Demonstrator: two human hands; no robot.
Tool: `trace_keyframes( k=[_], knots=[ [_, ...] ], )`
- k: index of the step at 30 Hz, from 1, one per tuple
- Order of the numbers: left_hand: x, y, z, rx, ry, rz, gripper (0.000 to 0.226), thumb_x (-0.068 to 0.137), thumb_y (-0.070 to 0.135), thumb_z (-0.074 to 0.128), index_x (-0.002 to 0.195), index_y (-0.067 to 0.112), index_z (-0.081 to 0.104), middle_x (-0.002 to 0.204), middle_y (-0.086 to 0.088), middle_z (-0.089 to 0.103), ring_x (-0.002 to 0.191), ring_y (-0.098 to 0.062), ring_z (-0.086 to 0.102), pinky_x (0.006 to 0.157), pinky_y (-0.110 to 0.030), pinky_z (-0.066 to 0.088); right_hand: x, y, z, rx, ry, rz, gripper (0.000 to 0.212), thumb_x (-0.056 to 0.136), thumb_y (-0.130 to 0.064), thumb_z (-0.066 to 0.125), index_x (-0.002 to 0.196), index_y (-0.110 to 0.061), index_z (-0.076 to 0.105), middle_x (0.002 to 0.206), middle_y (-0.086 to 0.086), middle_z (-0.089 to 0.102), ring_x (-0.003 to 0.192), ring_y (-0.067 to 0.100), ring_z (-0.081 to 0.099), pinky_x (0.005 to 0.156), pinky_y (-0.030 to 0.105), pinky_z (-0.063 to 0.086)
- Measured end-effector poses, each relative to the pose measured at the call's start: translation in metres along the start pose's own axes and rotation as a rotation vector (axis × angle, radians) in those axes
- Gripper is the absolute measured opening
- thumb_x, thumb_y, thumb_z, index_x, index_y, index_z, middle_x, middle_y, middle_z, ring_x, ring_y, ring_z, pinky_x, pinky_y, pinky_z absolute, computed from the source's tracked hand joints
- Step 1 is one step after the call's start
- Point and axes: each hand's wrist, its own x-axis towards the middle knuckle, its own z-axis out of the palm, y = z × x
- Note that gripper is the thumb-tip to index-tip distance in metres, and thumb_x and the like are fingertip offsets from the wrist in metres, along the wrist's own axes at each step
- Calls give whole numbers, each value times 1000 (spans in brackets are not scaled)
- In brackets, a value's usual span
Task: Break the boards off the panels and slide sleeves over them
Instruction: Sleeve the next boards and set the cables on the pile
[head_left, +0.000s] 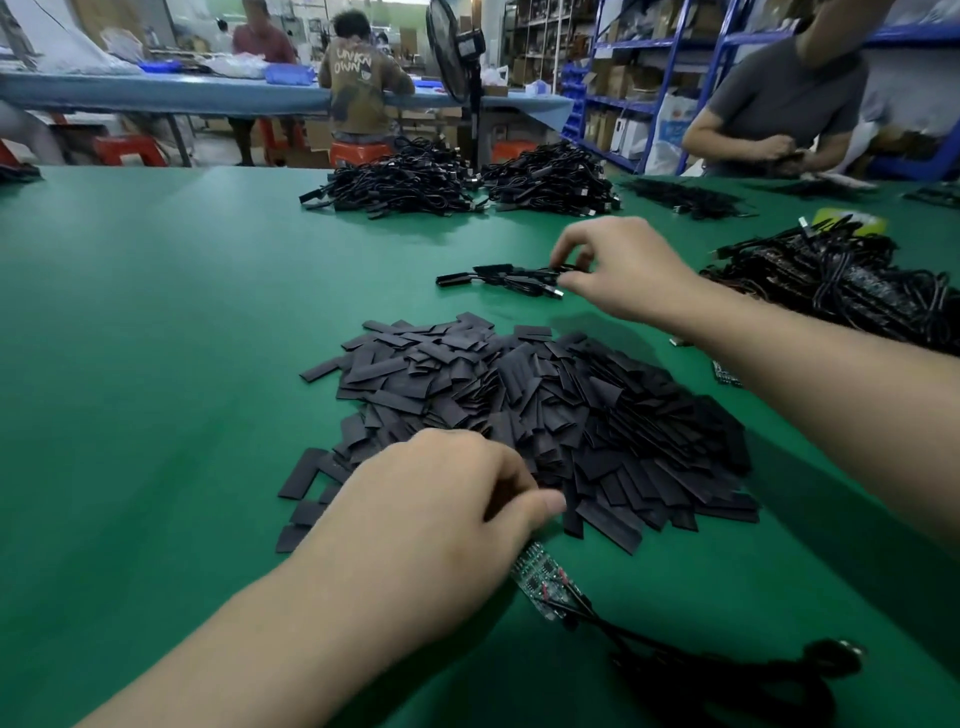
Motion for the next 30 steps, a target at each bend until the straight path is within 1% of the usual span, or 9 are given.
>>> trace_keyframes(
  k=[5,7,10,13,17,20,24,27,30],
  knots=[
    [-3,-2,-8,128,-211,-16,72,54,95,54,108,47,58,91,23,59,86,2,57,78,-26,53,43,-20,20,-22,-35,-16,33,96,-27,69,128,-19,66,132,12,61,116,29,59,100,40,48],
    [-5,0,-5,146,-227,12,70,51,93,60,102,46,55,87,22,58,82,5,54,71,-23,49,29,-32,17,33,-5,-79,27,96,-28,68,121,-20,68,119,6,64,106,23,62,94,38,51],
    [-5,1,0,74,-213,23,56,57,79,73,93,40,53,81,18,61,75,3,54,65,-24,48,-29,-47,0,205,-58,-167,13,94,-30,69,104,-24,75,94,-12,69,84,0,63,76,11,49],
    [1,0,1,-207,-229,-13,44,59,54,88,88,37,60,77,19,66,64,3,59,64,-25,54,-99,-46,-22,368,-271,-166,18,90,-46,65,88,-31,75,81,-16,73,73,-6,64,67,11,47],
    [8,-4,-4,-688,-223,-48,30,62,33,93,80,24,72,66,3,66,58,-9,54,62,-27,47,-165,-43,-40,666,-517,-85,38,90,-60,63,83,-24,73,74,1,75,63,6,65,60,20,49],
    [7,-1,-2,-906,-169,1,26,61,35,87,81,23,76,68,2,70,62,-11,53,57,-18,43,-186,-50,-40,921,-447,-38,20,85,-43,66,78,-24,72,73,9,75,63,13,63,60,21,49],
    [1,6,7,-1122,-37,0,19,62,35,82,78,24,79,72,-2,76,59,-4,64,55,-9,46,-195,-53,-34,1156,-293,50,25,81,-37,65,78,-12,67,72,14,74,59,18,63,56,21,52],
    [-3,7,14,-1173,46,-17,12,68,32,78,75,21,79,67,-4,74,56,-2,64,54,-10,47,-200,-55,-27,1149,-251,88,28,86,-33,62,82,-5,67,74,13,74,62,16,66,59,24,56],
    [-5,8,18,-1108,85,1,18,69,37,78,79,22,79,68,-2,73,58,-3,62,56,-13,47,-203,-54,-23,974,-120,92,17,87,-33,69,81,-17,68,71,5,72,63,19,69,62,32,57]
  ],
)
